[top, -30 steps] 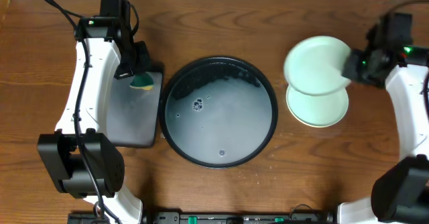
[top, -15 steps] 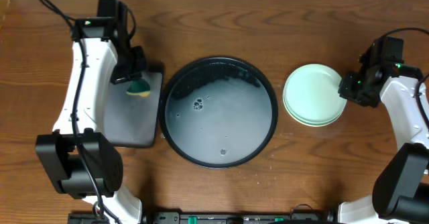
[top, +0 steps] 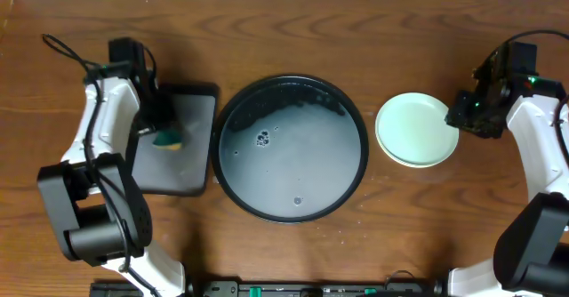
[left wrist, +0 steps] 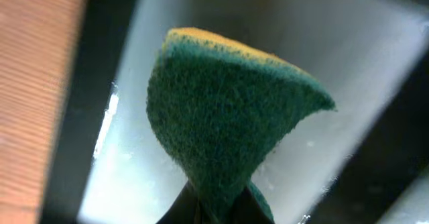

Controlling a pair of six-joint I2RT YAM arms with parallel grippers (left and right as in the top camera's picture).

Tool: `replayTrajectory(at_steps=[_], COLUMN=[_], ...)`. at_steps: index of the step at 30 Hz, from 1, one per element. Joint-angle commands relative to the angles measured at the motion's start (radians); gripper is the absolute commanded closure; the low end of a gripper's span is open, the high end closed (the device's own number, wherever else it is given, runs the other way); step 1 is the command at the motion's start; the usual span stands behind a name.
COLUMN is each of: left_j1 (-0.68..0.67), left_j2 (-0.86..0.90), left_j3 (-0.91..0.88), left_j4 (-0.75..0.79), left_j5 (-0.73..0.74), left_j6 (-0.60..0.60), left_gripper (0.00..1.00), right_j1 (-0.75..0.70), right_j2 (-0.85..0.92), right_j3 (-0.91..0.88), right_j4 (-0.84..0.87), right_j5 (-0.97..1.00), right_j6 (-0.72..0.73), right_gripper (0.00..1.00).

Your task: Clean dirty plates on tray and stack at the side

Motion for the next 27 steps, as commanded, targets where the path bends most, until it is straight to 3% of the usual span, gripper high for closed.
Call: replayTrajectory(at_steps=[1, 2, 5, 12, 18, 20, 21, 27], left_j1=[0.002, 0.002, 0.002, 0.0, 0.0, 0.0, 0.0, 0.0], left_j2=[0.001, 0.001, -0.017, -0.239, -0.388, -0.404, -0.405, -0.404], left_j3=[-0.062, -0.061, -0.04, 0.103, 0.103, 0.103, 0.103, 0.102], left_j4=[0.013, 0.002, -0.033, -0.087, -0.088, -0.087, -0.088, -0.087], left_j5=[-0.012, -0.012, -0.001, 0.246, 0.25, 0.25, 0.25, 0.25], left_j6=[0.059, 0.059, 0.02, -0.017, -0.016, -0.016, -0.016, -0.016], left_gripper=[0.61, 0.27, 0.26, 0.25, 0.25, 0.25, 0.25, 0.25], right_j1=[0.007, 0.007, 0.016, 0.097, 0.117, 0.117, 0.117, 0.117], right_j2=[-0.012, -0.014, -0.03, -0.142, -0.274, -0.333, -0.381, -0.591], right_j3=[0.042, 0.048, 0.057, 0.071, 0.213, 0.28, 0.312, 0.321], right_j4=[-0.024, -0.032, -0.042, -0.046, -0.038, -0.046, -0.053, -0.06], right_j5=[-0.012, -0.012, -0.012, -0.011, -0.012, -0.012, -0.012, -0.012], right_j6=[-0.016, -0.016, -0.016, -0.053, -0.078, -0.078, -0.077, -0.077], right_gripper=[0.6, 0.6, 0.6, 0.55, 0.47, 0.35, 0.01, 0.01])
